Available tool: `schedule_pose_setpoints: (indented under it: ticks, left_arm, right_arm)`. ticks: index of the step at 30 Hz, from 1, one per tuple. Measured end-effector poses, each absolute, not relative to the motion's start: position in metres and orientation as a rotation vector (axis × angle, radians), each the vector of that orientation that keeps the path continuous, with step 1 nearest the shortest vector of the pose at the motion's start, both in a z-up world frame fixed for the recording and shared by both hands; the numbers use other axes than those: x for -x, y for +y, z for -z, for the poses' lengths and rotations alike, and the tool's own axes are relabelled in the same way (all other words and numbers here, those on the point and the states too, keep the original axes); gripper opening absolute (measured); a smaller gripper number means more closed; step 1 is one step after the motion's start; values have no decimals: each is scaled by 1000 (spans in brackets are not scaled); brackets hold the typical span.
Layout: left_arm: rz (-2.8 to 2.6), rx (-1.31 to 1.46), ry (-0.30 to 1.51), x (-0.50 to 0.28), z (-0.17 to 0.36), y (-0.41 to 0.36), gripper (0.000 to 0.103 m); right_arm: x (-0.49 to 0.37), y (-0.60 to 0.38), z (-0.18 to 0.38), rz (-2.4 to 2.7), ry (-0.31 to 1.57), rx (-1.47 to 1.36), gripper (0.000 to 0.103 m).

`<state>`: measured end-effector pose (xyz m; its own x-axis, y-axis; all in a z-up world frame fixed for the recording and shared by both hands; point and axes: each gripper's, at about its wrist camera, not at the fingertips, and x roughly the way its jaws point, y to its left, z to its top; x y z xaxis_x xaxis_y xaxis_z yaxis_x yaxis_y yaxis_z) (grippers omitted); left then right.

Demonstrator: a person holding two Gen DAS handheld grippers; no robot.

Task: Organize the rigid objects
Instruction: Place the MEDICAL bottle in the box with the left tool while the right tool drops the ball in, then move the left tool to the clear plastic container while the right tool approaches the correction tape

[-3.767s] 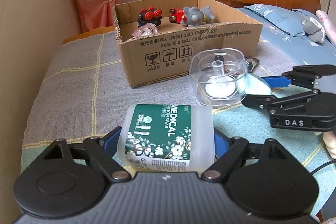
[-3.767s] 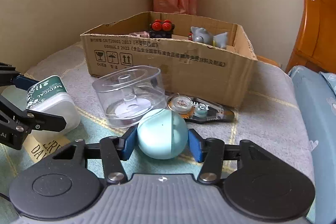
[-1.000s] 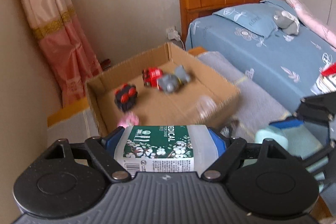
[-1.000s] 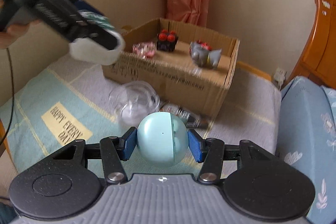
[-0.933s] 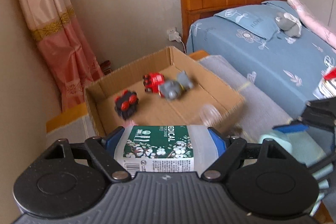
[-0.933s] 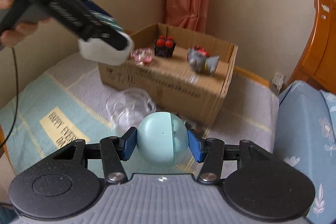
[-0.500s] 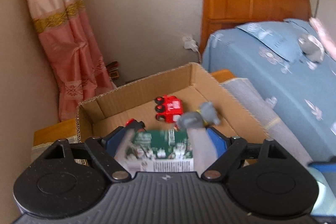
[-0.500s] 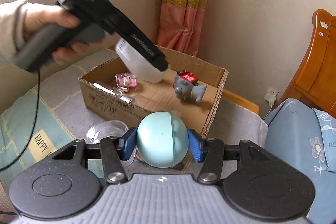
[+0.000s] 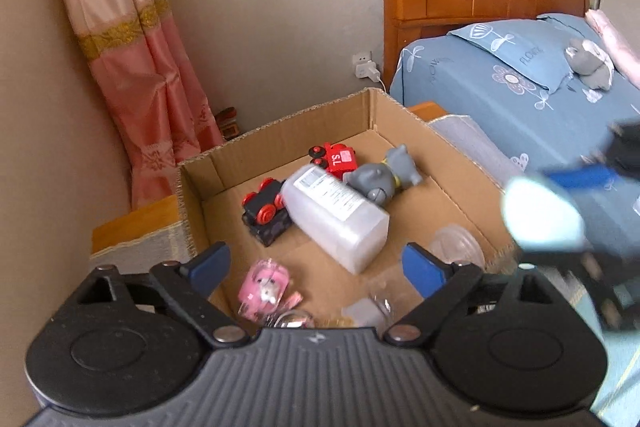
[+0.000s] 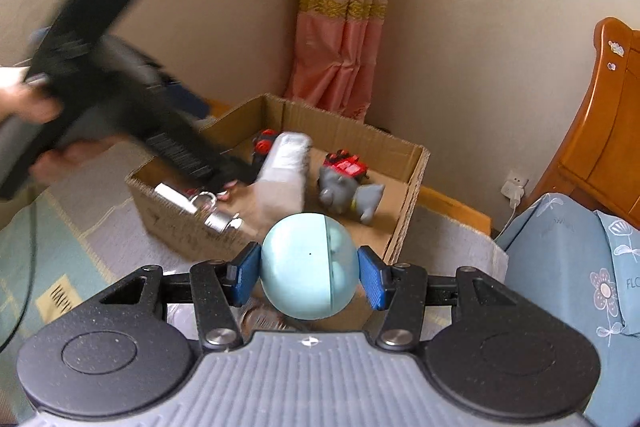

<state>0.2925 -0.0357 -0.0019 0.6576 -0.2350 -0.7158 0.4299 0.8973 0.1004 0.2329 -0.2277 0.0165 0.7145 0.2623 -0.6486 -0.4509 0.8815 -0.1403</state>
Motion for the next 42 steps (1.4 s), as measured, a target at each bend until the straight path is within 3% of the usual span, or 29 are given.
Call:
schedule_pose_setpoints:
  ticks: [8, 10, 12, 16, 33, 42]
  left_arm:
    - [393, -264, 739, -264, -6, -18, 98]
    - [393, -265, 731, -259, -7, -15, 99]
    - [391, -265, 726, -253, -8, -13, 99]
    - [386, -260, 730, -247, -8, -13, 100]
    - [351, -242, 760, -194, -11, -18, 101]
    - [382, -198, 815, -177, 32, -26, 102]
  right_arm:
    - [-285, -221, -15, -354, 686, 256, 59]
    - [-290, -221, -15, -345, 698, 221, 87]
    - [-283, -222, -17, -334, 678, 207, 96]
    - [-269, -221, -20, -312, 675, 236, 103]
    - [-168, -232, 9, -218, 725, 100, 103]
    - [-129, -245, 41, -123, 699, 49, 103]
